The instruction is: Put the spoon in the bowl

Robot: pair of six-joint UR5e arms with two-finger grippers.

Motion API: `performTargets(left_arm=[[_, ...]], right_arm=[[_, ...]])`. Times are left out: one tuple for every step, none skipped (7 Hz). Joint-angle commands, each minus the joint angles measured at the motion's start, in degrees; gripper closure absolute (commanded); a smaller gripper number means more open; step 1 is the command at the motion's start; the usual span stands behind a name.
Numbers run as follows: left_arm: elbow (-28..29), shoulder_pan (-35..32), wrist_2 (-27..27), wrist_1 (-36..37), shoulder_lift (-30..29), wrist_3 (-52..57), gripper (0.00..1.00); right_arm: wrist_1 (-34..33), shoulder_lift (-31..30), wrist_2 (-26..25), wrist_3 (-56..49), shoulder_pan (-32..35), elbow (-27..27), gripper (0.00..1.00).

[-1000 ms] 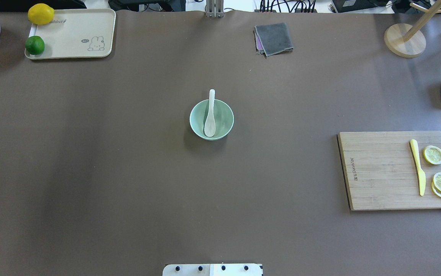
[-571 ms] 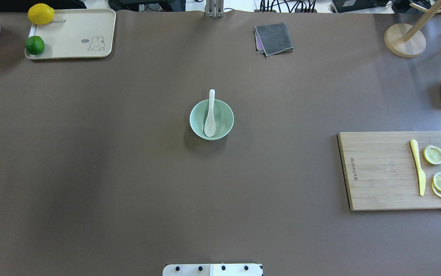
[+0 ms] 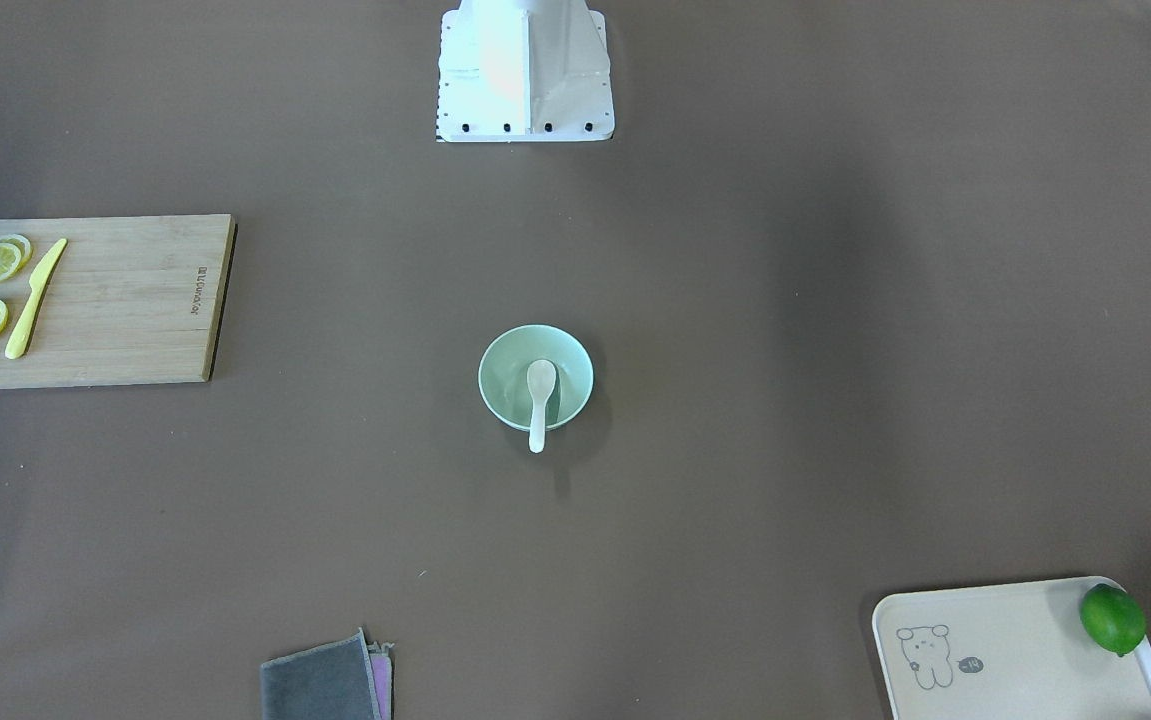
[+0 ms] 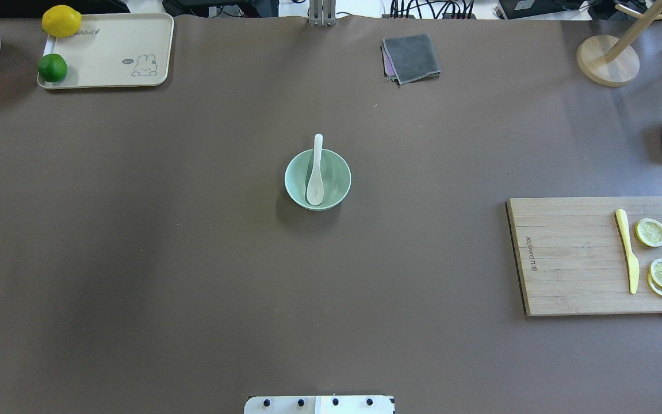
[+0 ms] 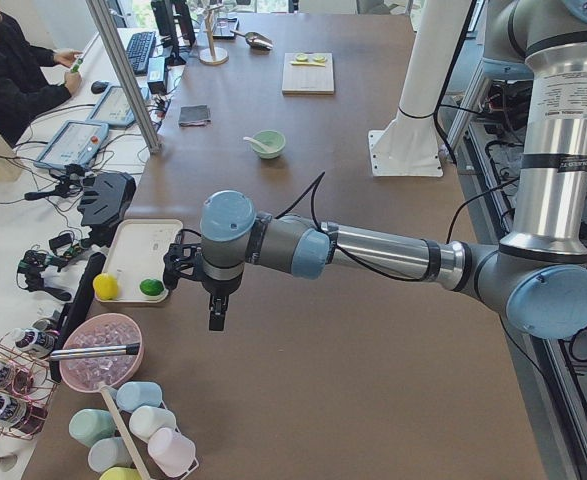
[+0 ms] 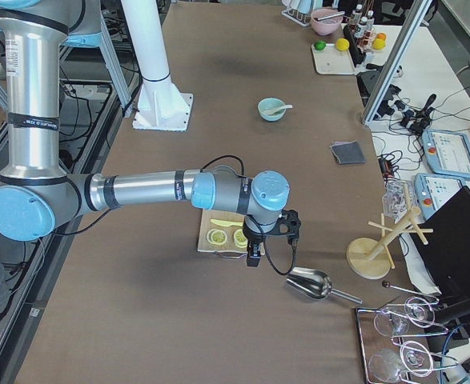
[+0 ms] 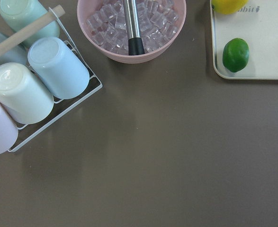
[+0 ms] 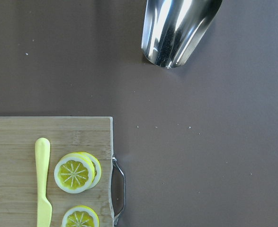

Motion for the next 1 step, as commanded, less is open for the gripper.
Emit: performTargets(left_arm=[[0.10, 0.00, 0.07, 0.01, 0.09, -0.01, 0.02]], right_arm=[[0.03, 0.00, -0.07, 0.00, -0.05, -0.12, 0.00]])
